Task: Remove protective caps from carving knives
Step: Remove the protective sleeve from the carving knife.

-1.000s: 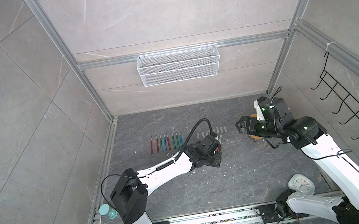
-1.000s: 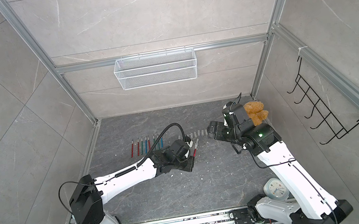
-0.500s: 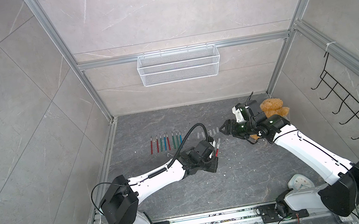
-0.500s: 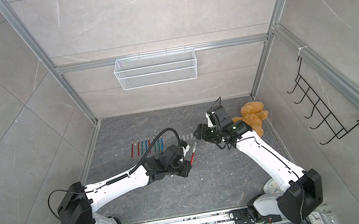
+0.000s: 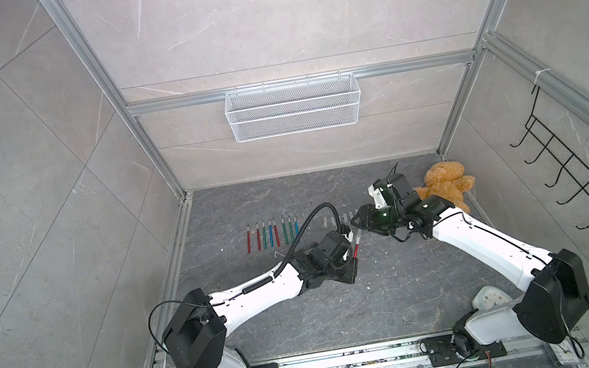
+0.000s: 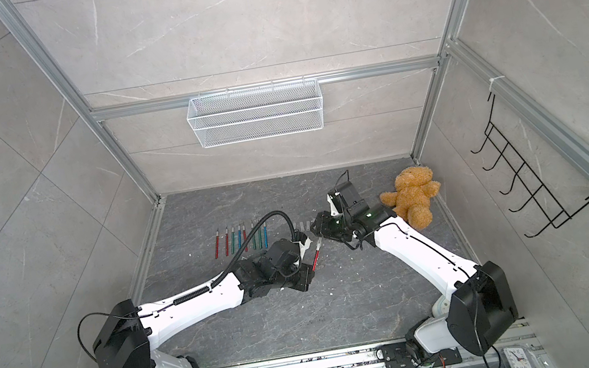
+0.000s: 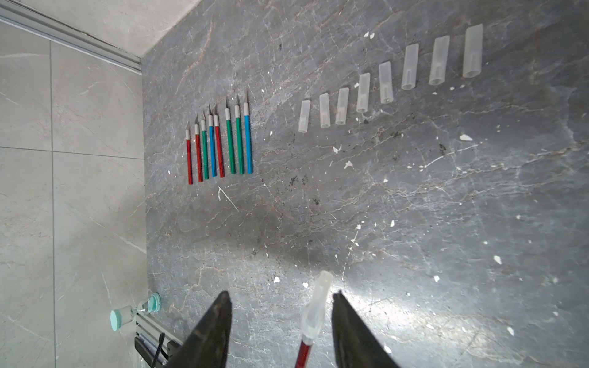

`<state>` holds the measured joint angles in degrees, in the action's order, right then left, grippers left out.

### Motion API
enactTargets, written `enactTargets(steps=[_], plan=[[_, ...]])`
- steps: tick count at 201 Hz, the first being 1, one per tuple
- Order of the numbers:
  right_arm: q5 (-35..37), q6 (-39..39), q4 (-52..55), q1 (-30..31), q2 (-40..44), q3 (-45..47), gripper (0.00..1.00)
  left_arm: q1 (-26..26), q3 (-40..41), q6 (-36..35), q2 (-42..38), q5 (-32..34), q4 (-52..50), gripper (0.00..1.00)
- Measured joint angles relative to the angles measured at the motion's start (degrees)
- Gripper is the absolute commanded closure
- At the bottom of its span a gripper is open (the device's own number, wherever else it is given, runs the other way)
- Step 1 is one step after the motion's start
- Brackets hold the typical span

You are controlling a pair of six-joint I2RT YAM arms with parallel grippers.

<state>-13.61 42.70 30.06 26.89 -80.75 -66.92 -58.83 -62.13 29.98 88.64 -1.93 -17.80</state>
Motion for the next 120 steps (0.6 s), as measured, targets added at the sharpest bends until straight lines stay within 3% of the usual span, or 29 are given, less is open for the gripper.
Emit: enactTargets(steps=[46, 120], plan=[[2.8, 1.3, -0.1, 0.6, -1.3, 0.7, 0.53, 0.0, 0.0, 0.0, 0.0, 0.4, 0.0, 1.0], [5.5, 2.0, 0.0, 3.2, -3.0, 0.7, 0.66, 0.0, 0.0, 0.0, 0.0, 0.6, 0.0, 1.0]])
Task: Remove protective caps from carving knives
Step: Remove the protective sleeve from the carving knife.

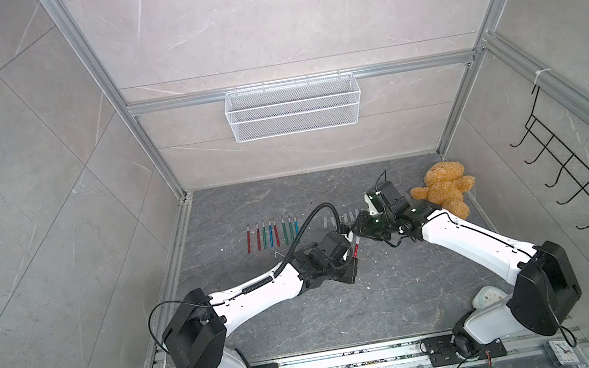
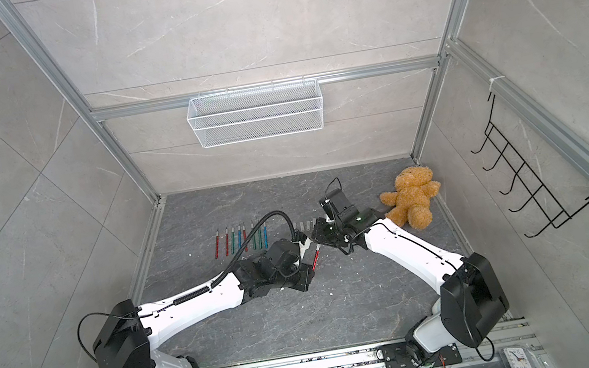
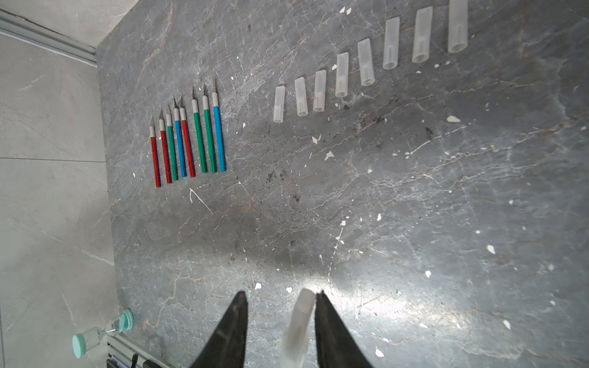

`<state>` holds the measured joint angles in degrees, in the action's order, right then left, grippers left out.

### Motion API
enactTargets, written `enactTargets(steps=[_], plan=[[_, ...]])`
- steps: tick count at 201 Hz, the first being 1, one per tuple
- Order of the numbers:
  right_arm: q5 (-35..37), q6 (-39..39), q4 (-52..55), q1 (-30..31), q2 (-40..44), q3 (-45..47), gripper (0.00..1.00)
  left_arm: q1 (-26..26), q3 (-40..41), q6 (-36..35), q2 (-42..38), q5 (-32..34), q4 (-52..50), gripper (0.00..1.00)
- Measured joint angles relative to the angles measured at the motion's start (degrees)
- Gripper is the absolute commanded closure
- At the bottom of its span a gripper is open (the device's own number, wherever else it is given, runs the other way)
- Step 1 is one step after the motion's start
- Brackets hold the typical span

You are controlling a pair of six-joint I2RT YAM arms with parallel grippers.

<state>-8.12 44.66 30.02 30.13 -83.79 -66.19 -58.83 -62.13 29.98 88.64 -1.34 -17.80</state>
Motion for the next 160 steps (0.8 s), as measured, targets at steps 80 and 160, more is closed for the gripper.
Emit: enactTargets(steps=[80, 160], plan=[[1.3, 0.8, 0.1, 0.0, -0.6, 0.0, 0.81, 0.0, 0.0, 0.0, 0.0, 1.1, 0.0, 1.0], [1.7, 1.3, 0.1, 0.0, -1.2, 0.0, 1.0, 0.0, 0.0, 0.2, 0.0, 1.0, -0.1, 1.0]])
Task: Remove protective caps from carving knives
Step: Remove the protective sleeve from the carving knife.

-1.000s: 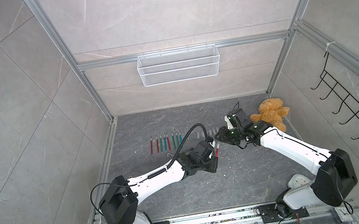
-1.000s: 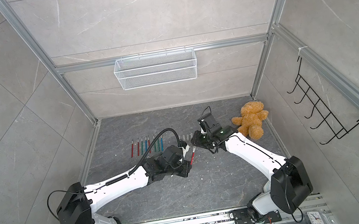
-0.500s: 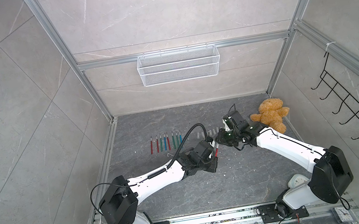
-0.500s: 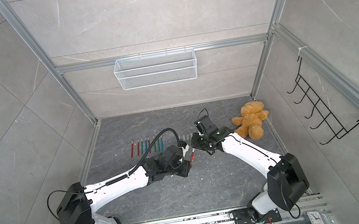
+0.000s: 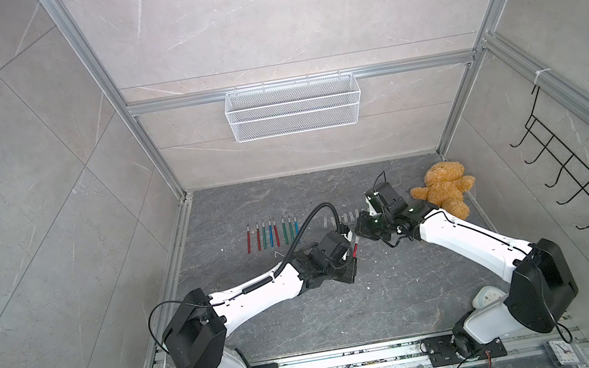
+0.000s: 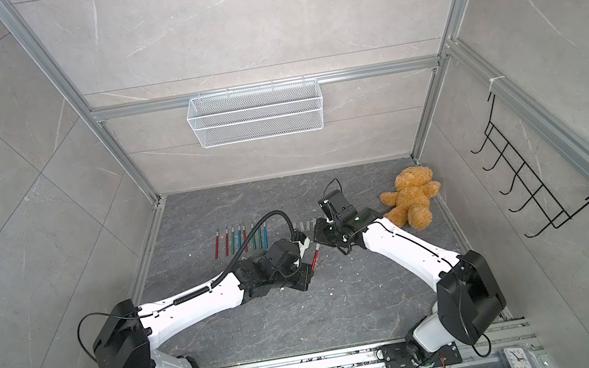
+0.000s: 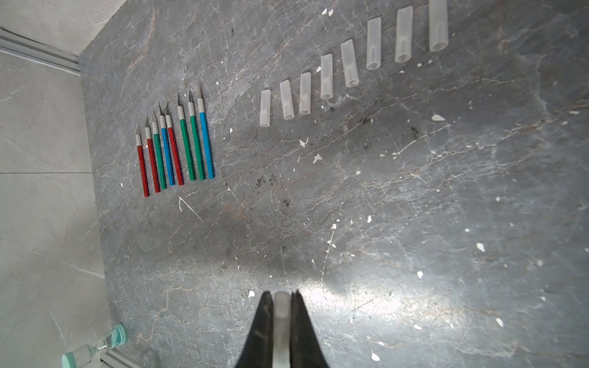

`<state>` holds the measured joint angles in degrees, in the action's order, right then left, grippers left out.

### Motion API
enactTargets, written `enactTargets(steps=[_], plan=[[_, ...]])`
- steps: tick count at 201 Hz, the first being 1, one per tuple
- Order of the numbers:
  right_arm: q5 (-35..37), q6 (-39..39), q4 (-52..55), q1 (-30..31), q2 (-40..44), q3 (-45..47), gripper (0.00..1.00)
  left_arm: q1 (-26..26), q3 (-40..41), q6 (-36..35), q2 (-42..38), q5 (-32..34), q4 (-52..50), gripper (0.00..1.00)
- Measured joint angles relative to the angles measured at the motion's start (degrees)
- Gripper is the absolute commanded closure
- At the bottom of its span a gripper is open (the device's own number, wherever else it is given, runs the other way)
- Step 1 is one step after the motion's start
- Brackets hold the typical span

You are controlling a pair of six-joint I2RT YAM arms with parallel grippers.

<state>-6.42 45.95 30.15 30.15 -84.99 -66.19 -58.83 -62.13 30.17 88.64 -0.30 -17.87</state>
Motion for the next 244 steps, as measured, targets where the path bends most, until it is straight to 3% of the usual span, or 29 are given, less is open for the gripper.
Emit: enactTargets(steps=[105, 189, 244], plan=[[2.5, 1.3, 1.8, -0.6, -1.9, -5.1, 1.0, 0.1, 1.6, 1.4, 0.0, 0.0, 1.0, 1.0], [2.4, -1.7, 3.9, -6.0, -2.4, -11.9, 1.0, 0.4, 2.4, 1.7, -0.1, 3.1, 0.6, 1.0], [1.1, -6.4, 6.1, -6.0, 1.5, -11.3, 1.0, 6.7, 2.6, 1.7, -0.2, 5.1, -0.9, 1.0]])
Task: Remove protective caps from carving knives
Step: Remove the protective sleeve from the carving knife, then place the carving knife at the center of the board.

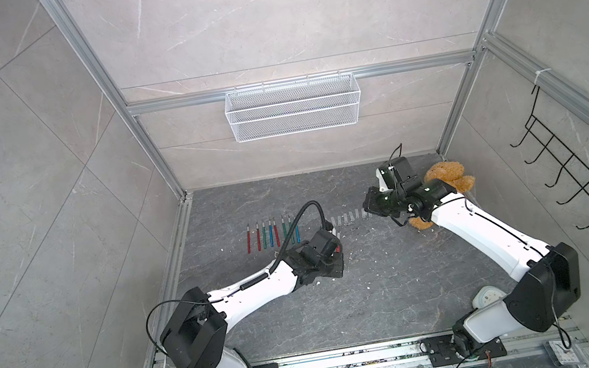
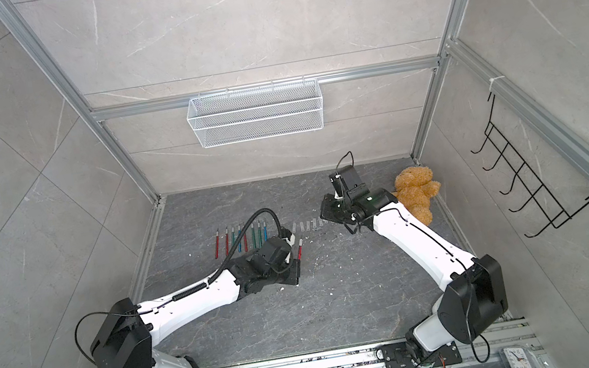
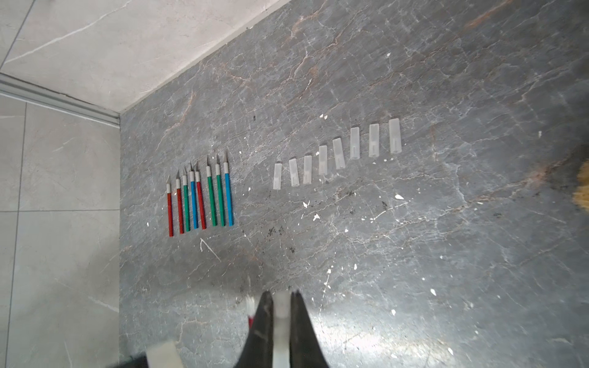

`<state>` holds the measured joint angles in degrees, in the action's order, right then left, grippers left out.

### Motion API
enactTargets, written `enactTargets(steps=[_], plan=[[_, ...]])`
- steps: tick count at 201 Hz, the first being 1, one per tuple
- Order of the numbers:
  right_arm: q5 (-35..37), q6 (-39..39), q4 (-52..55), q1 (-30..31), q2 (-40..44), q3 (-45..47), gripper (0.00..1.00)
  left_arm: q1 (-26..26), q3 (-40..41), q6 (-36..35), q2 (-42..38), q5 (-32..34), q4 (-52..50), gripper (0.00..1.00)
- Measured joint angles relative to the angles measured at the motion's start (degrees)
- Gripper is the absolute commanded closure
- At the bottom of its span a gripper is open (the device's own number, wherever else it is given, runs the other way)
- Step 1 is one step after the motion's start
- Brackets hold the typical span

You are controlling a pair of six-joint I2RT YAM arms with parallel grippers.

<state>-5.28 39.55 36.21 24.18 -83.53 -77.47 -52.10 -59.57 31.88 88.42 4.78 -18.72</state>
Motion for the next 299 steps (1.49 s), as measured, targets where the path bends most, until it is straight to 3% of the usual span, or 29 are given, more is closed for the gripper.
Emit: enactTargets(steps=[46, 82, 161, 299], plan=[[-1.6, -2.6, 1.1, 0.0, 5.7, 3.6, 1.0, 8.4, -3.4, 0.4, 0.8, 1.4, -4.4, 1.0], [-2.6, -4.5, 2.5, 0.0, 7.7, 5.6, 1.0, 11.9, -9.6, 0.8, 5.5, 2.7, -6.8, 1.0], [-2.9, -7.1, 4.8, 0.2, 11.8, 10.0, 1.0, 15.1, -18.4, 1.2, 17.6, 4.3, -12.9, 1.0], [-4.0, -7.7, 4.8, 1.8, 14.8, 14.3, 1.0, 17.7, -33.7, 1.2, 32.0, 5.7, -19.3, 1.0]])
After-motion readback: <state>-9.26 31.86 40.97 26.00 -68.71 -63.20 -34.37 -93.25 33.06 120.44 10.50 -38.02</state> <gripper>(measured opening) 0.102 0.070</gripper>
